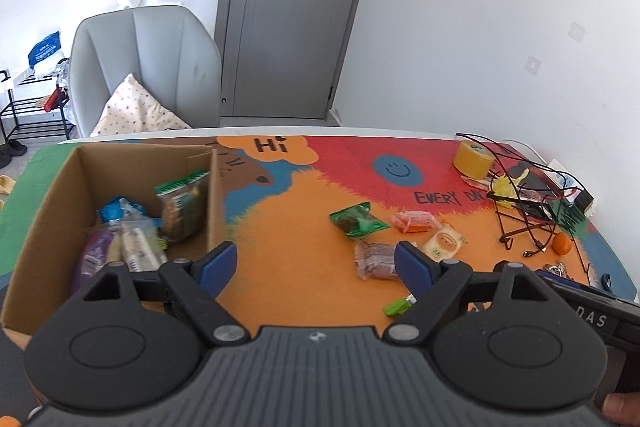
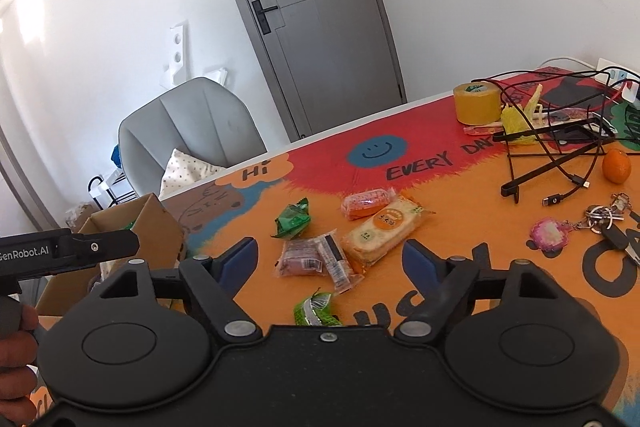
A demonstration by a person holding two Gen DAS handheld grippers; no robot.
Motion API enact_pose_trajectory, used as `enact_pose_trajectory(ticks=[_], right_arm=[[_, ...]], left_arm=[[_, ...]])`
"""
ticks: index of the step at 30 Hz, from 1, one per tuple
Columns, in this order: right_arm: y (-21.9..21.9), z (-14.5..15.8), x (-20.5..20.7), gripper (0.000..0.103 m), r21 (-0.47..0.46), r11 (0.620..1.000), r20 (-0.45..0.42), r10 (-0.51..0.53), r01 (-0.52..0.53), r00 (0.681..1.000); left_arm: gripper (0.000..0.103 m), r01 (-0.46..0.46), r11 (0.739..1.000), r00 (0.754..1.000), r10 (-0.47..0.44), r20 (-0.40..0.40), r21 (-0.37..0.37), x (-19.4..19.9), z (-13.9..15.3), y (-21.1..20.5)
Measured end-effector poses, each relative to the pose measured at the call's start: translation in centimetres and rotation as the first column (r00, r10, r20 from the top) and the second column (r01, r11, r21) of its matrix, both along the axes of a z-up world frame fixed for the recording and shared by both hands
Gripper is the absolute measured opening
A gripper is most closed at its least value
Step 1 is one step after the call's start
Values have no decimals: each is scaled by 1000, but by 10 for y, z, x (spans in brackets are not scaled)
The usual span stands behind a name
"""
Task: Organize snacks
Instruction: 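Move both open tools away from the box back over the snacks, then grasp the clear brown pastry pack with the left tool while the right tool grasps the yellow-wrapped cake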
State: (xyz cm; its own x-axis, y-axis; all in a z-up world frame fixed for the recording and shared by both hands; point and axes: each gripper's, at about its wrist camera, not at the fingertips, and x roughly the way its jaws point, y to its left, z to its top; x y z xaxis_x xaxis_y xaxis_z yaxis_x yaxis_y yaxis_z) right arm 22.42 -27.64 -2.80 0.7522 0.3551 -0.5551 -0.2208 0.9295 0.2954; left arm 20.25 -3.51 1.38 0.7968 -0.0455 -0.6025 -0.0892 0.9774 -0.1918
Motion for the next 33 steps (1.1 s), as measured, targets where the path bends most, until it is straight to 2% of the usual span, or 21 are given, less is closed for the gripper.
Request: enact_pose_trajectory(ticks=[3, 10, 15, 21, 27, 33], right_arm=[[-6, -6, 8, 67, 13, 1000, -16, -4, 5, 1000], [-10, -22, 34, 61, 26, 1000, -60, -15, 16, 998], [-10, -35, 52, 60, 28, 1000, -90, -13, 15, 996], [-12, -50, 75, 59, 24, 999, -117, -24, 27, 993], [-10, -70, 97, 59, 30, 999, -164, -32, 37, 986], [-6, -81, 112, 59, 15, 999, -182, -31, 35, 983]], left_arm=[[85, 4, 1000, 1000, -4, 6, 6, 10, -3, -11], [82, 1, 1000, 999, 0, -48, 16, 40, -23, -36], [82, 11, 1000, 997, -9, -72, 23, 58, -38, -48], [72, -4, 999, 993, 8, -118, 34, 85, -60, -56], [67, -13, 999, 987, 18, -160, 38, 106, -82, -62], [66, -8, 1000, 983, 12, -183, 20, 121, -93, -66]])
